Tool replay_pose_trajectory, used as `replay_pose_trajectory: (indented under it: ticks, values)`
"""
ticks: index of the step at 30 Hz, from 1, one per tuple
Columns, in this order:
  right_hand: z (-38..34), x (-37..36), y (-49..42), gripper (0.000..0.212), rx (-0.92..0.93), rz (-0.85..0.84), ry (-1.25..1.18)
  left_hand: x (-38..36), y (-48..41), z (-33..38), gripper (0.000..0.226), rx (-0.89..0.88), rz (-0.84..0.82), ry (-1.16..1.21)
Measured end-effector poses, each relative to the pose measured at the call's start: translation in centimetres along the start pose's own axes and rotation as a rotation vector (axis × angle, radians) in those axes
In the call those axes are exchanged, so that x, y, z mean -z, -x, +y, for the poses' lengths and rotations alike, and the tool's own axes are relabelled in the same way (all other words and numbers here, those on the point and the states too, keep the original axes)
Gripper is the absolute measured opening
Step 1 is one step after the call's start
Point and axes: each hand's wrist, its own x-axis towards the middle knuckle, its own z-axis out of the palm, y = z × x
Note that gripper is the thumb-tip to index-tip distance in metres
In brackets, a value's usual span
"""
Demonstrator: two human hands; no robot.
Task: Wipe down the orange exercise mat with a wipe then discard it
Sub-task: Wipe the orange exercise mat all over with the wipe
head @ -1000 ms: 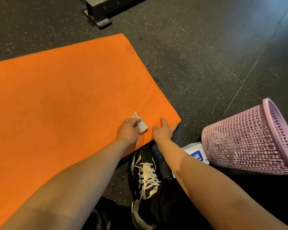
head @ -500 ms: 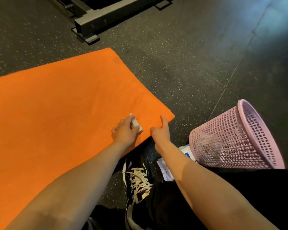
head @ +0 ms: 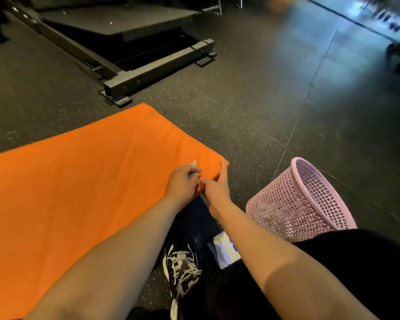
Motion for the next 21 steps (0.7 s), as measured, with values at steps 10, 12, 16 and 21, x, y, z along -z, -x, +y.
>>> replay_pose_trajectory:
  ticks: [10, 12, 16, 21]
  values:
    - [-4.3, 1.2, 2.7, 0.104, 0.093, -0.058, 0.025, 1.0, 1.4, 3.8, 0.029, -0.115, 0.074, 0.143]
    - [-4.5, 1.7, 3.6, 0.095, 0.107, -0.035, 0.034, 1.0, 1.9, 4.7, 0.032, -0.143, 0.052, 0.146]
    - [-4.5, 2.8, 5.5, 0.08, 0.121, -0.046, 0.061, 1.1, 2.6, 6.5, 0.038, -0.175, 0.049, 0.125]
    - [-5.2, 3.4, 6.9, 0.066, 0.144, -0.105, 0.025, 1.2, 2.5, 6.9, 0.04, -0.138, 0.094, -0.082]
